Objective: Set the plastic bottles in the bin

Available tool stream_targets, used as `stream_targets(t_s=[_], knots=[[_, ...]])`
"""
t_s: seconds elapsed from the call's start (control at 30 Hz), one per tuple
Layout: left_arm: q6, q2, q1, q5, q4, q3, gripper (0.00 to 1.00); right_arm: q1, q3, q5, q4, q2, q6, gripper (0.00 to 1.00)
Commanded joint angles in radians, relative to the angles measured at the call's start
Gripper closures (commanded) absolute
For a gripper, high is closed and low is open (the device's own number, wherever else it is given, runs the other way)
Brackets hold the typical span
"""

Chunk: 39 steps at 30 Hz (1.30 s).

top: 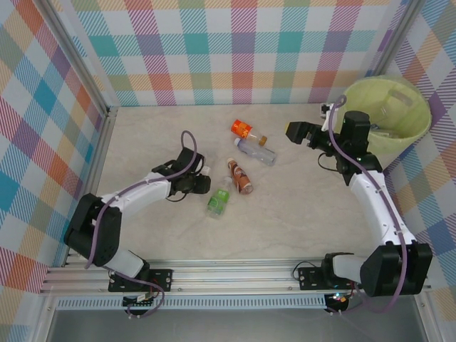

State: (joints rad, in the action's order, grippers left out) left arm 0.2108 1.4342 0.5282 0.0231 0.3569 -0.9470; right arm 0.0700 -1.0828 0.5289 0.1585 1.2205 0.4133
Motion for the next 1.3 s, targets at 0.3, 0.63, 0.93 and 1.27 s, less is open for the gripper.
stream_targets(t_s=[0.3,0.63,0.93,1.27], knots=[[-0.012,-0.225,0.053,-0.193,-0.282,-0.005,0.67,0.182,-0.08,0.133,-0.192,0.145,0.311,0.0],[-0.049,-0.115,0.135,-0.243,-0.297,-0.146,0.67,0.346,-0.163,-0.039,-0.244,0.246,0.246,0.0],[-0.079,-0.055,0.18,-0.21,-0.244,-0.215,0.66,0.402,-0.239,-0.118,-0.134,0.3,0.155,0.0],[-0.073,-0.03,0.188,-0.193,-0.207,-0.243,0.59,0.404,-0.217,-0.155,-0.108,0.273,0.135,0.32]])
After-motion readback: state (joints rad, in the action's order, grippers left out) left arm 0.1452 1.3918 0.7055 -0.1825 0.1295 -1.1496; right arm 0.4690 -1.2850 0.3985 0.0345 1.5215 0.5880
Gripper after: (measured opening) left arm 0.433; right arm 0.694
